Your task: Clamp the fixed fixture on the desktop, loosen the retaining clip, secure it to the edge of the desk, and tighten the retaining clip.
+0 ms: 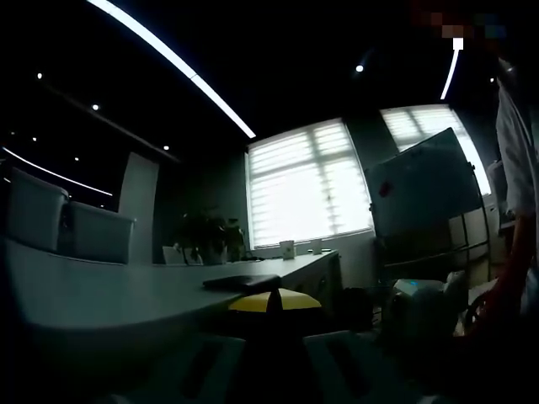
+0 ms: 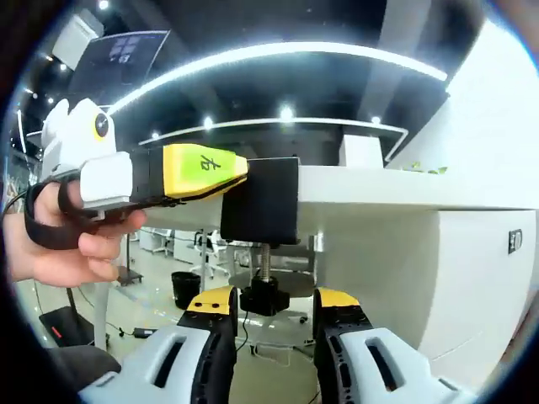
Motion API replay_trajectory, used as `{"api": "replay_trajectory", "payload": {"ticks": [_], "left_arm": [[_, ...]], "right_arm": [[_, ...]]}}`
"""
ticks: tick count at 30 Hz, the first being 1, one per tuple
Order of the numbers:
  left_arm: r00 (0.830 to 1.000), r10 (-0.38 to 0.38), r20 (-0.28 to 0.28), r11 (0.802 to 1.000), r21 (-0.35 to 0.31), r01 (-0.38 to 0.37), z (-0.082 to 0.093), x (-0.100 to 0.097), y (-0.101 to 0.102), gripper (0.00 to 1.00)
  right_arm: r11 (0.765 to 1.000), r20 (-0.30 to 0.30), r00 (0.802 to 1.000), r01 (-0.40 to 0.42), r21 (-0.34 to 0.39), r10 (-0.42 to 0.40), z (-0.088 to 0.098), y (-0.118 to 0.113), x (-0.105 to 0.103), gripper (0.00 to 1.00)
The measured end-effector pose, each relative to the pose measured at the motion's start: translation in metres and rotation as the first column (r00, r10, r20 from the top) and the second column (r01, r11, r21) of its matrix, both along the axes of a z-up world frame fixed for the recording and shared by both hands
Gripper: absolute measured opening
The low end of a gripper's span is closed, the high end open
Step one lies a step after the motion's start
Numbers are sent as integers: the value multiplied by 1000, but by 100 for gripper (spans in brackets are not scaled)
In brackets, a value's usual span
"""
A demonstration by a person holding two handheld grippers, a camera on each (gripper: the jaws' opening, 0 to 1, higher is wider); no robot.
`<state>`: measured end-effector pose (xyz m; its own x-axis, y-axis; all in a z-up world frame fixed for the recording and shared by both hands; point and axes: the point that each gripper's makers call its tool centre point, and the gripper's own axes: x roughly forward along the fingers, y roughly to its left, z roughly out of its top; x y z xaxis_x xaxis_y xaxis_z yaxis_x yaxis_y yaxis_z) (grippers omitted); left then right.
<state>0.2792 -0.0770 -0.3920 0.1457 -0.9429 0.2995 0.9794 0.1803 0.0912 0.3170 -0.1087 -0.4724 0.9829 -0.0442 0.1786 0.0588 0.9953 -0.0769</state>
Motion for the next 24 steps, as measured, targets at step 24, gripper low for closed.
{"api": "replay_trajectory", "payload": {"ticks": [24], "left_arm": [[1000,0,11,1000,-4,0,-1,-1,0,1]], "right_arm": [[944,-32,944,-330,-5,330,-7,15,14,24]]}}
